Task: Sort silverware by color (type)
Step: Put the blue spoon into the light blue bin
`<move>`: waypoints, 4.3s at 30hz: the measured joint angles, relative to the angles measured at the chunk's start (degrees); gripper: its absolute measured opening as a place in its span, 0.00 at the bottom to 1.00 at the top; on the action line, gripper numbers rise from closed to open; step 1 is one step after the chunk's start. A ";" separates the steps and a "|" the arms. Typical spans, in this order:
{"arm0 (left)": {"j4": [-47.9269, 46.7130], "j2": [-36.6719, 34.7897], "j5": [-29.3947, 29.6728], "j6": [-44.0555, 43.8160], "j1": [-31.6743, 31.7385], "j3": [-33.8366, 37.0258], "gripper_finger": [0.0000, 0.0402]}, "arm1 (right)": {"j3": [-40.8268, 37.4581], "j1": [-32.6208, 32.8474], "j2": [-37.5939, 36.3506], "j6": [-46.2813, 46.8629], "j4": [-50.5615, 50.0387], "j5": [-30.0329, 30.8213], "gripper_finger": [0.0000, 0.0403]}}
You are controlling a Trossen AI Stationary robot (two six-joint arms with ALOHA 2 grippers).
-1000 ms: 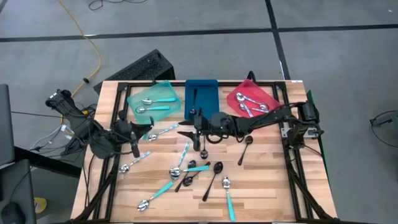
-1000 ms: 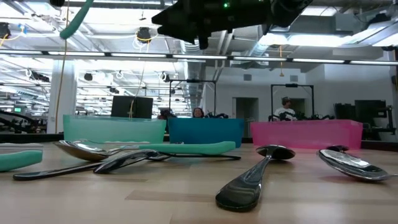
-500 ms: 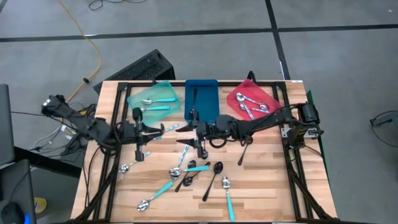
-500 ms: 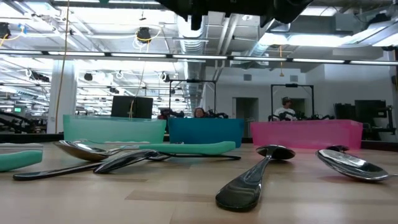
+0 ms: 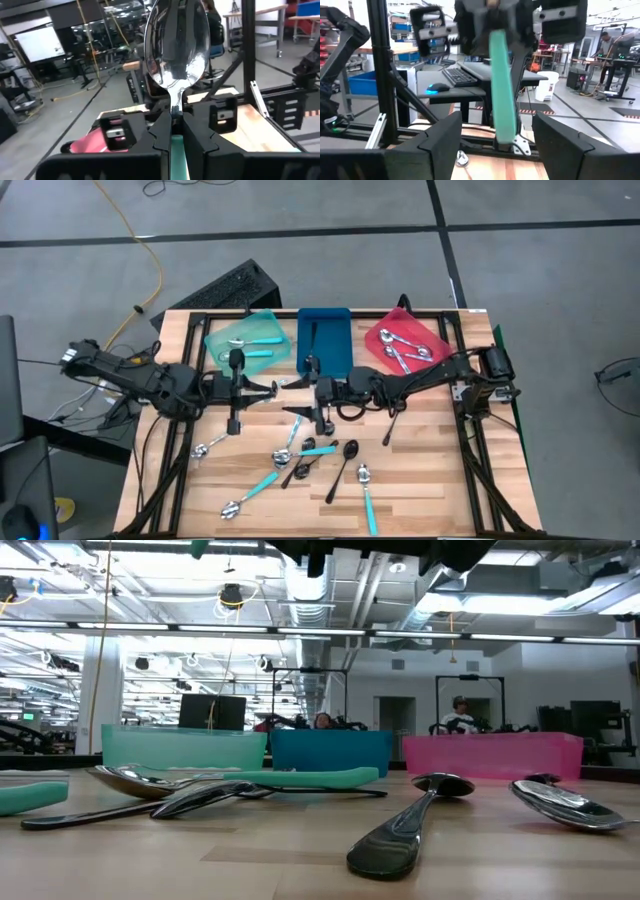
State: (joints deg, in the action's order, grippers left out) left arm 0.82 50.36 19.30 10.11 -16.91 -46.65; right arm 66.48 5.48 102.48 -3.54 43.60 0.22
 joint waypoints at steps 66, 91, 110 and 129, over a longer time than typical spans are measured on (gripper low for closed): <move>31.14 8.70 -6.52 -3.30 6.13 15.04 0.20 | 0.48 1.29 0.13 3.35 -7.71 10.41 0.23; -9.77 -10.49 10.07 -23.91 4.03 15.04 0.47 | 3.88 -6.94 0.37 9.04 -22.40 27.77 0.23; -31.23 -13.85 3.51 -41.88 3.90 15.04 0.47 | 39.56 -14.45 23.41 -10.15 -44.74 19.04 0.23; -37.31 -15.47 2.75 -48.00 1.22 15.04 0.47 | 67.42 -19.23 43.88 -17.82 -61.66 12.14 0.23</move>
State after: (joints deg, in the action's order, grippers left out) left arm -36.50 34.89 22.05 -37.89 -15.69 -31.62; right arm 133.89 -13.76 146.36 -21.36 -18.06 12.36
